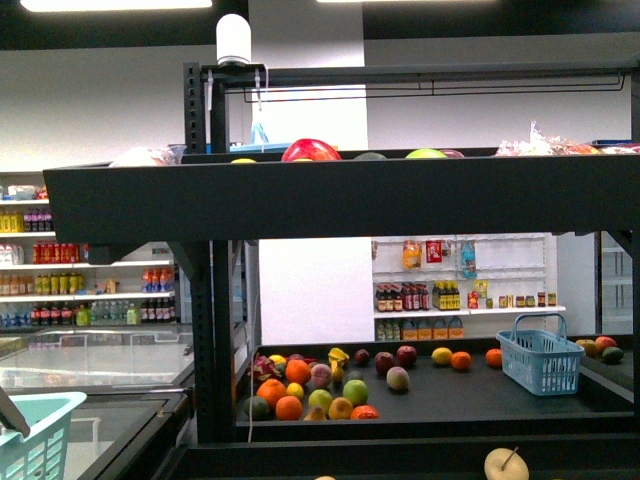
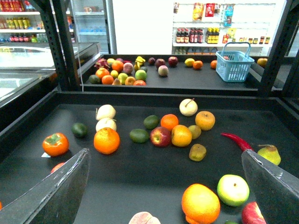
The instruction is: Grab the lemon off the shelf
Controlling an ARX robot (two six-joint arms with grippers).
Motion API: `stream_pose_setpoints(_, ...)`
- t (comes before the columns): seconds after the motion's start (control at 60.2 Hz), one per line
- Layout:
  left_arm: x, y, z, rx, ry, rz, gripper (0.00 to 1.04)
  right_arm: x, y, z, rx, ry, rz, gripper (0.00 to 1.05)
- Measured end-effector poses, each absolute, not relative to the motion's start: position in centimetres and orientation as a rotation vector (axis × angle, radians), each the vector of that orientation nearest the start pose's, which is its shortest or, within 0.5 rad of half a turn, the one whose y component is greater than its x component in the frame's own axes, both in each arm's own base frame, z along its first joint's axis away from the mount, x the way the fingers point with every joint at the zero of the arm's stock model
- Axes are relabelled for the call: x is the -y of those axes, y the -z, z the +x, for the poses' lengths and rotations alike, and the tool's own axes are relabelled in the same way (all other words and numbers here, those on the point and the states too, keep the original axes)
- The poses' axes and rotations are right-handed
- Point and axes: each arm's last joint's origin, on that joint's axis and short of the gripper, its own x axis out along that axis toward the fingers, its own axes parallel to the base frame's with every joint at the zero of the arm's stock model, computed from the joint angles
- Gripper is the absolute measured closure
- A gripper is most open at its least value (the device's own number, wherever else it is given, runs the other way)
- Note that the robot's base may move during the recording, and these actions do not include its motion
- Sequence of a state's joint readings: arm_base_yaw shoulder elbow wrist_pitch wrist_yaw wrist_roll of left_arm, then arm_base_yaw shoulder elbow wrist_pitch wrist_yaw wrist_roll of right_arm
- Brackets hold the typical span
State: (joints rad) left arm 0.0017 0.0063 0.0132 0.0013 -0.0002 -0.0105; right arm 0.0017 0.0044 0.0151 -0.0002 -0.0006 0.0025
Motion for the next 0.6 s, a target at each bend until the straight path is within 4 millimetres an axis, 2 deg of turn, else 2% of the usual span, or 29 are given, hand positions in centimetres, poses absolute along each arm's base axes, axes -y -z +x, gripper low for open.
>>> stream_pose_setpoints(0.15, -0.02, -16.76, 9.73, 0.008, -0.001, -0.009, 0.07, -0.02, -16.83, 9.70, 0.010, -0.002, 0.002, 0.07)
stream_pose_setpoints(0.598, -0.02, -16.76, 9.73, 0.008, -0.002, -0.009, 0.08, -0.02, -16.83, 9.70, 0.010, -0.002, 0.002, 0.07)
